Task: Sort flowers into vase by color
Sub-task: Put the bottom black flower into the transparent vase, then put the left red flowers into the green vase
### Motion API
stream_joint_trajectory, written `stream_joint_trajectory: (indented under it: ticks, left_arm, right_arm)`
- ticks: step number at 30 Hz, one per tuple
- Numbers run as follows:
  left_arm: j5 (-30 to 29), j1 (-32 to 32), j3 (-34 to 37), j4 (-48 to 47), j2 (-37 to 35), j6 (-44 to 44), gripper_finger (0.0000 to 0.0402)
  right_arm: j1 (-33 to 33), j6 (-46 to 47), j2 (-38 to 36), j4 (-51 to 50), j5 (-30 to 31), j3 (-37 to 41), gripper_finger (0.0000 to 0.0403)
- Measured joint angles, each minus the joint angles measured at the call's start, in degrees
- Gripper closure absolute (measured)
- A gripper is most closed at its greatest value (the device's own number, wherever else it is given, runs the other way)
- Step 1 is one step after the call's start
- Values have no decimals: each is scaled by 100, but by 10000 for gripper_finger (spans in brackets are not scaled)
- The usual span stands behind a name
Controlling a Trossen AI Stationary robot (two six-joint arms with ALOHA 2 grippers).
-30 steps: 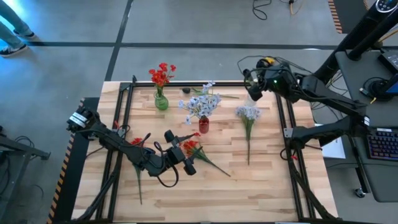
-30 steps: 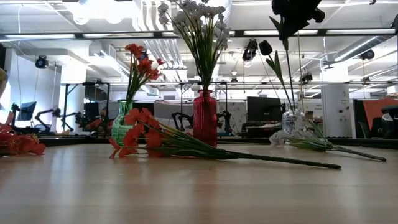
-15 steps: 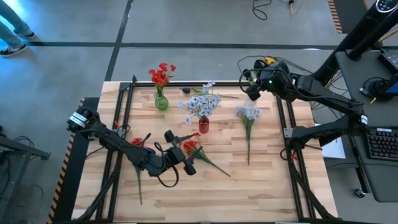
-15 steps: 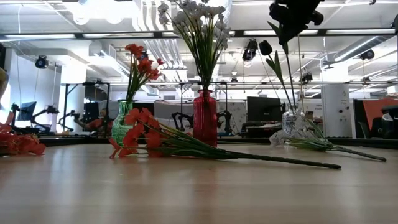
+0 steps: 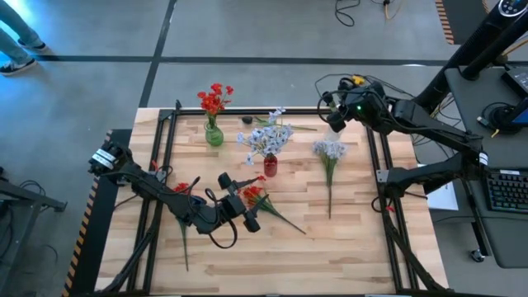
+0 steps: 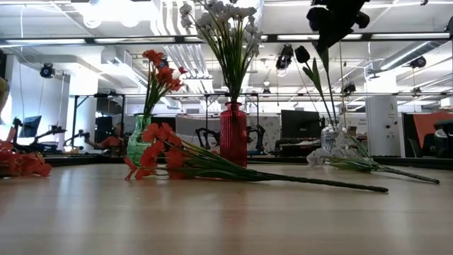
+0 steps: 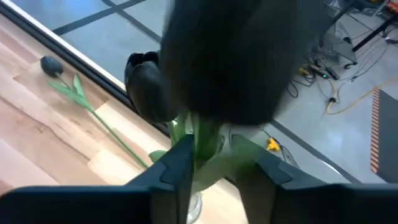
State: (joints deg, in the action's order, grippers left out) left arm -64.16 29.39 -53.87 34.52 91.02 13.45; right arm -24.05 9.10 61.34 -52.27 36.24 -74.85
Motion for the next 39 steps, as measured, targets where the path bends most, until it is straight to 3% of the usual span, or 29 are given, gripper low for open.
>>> stream_joint_trajectory:
  ticks: [7, 15, 24, 32, 39]
  left_arm:
    - [0, 1, 0, 0, 0, -1, 151]
    - [0, -2, 0, -6, 0, -48, 151]
    - [2, -2, 0, -171, 0, -520, 151]
    - [36, 93, 0, -407, 0, -1423, 151]
    - [689, 398, 0, -421, 0, -2208, 151]
  right_arm:
    - [0, 31, -4, -9, 141, -27, 251]
    - [0, 31, -10, -33, 143, -203, 221]
    - [34, 306, -144, -634, 16, -619, 220]
    - [384, 461, -409, -627, -783, -629, 221]
    - [950, 521, -654, -619, -821, -629, 225]
